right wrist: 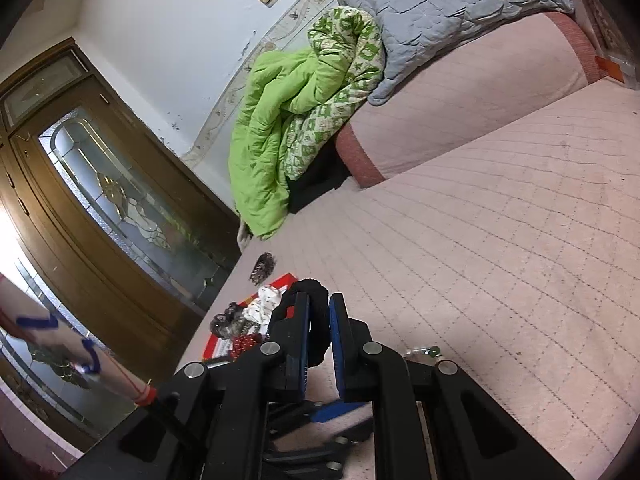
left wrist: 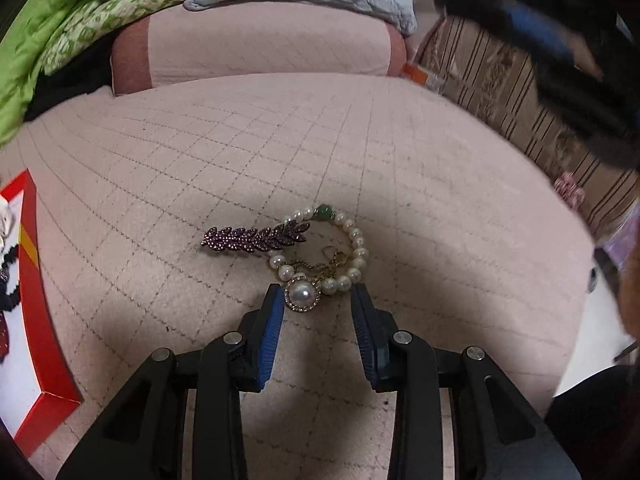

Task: Organize jewelry
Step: 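Grasp the pearl pendant with the left gripper while right holds the black hair tie, then carry the pearl pendant and black hair tie over the tray with both grippers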

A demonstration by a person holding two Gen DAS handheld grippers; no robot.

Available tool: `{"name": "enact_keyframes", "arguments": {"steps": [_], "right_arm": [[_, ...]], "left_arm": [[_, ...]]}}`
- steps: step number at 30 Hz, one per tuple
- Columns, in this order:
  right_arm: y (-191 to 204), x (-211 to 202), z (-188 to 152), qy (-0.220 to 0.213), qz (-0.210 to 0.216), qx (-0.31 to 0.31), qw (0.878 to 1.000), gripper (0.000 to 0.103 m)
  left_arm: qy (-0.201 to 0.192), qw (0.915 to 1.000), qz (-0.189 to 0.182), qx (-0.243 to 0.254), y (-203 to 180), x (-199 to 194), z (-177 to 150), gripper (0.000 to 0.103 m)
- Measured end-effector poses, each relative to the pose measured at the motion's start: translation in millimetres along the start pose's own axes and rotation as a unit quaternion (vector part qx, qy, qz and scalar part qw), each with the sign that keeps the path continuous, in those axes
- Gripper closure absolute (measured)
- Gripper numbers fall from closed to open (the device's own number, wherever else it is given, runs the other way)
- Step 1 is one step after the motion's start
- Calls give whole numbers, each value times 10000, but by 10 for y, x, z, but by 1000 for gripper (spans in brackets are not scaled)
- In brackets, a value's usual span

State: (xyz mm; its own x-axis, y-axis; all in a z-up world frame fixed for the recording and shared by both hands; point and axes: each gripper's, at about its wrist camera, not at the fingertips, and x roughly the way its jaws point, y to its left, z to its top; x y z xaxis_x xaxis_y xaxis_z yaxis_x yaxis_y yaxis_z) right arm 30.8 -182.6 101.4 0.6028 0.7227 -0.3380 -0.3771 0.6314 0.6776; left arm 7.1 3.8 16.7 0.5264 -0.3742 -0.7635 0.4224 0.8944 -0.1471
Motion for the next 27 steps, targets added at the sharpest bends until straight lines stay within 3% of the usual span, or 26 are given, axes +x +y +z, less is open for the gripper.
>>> {"name": "enact_keyframes", "arguments": {"steps": [7, 10, 14, 21, 27], "right_arm": [[23, -72, 14, -74, 19, -52, 10000, 92], [0, -95, 20, -90, -22, -13, 10000, 92], [-5, -74, 18, -67, -46, -11, 10000, 92], [62, 3, 16, -10, -108, -147, 9998, 92], [131, 143, -7, 78, -183, -240, 9995, 92]], "left_arm": [[46, 9996, -132, -249, 88, 131, 50, 71], [61, 9994, -129, -331, 132, 157, 76, 84], [41, 9999, -8, -137, 69, 87, 23, 84], [-441, 9988, -34, -232, 195, -487, -59, 84], [-958, 9937, 261, -522, 546, -1023, 27, 84]]}}
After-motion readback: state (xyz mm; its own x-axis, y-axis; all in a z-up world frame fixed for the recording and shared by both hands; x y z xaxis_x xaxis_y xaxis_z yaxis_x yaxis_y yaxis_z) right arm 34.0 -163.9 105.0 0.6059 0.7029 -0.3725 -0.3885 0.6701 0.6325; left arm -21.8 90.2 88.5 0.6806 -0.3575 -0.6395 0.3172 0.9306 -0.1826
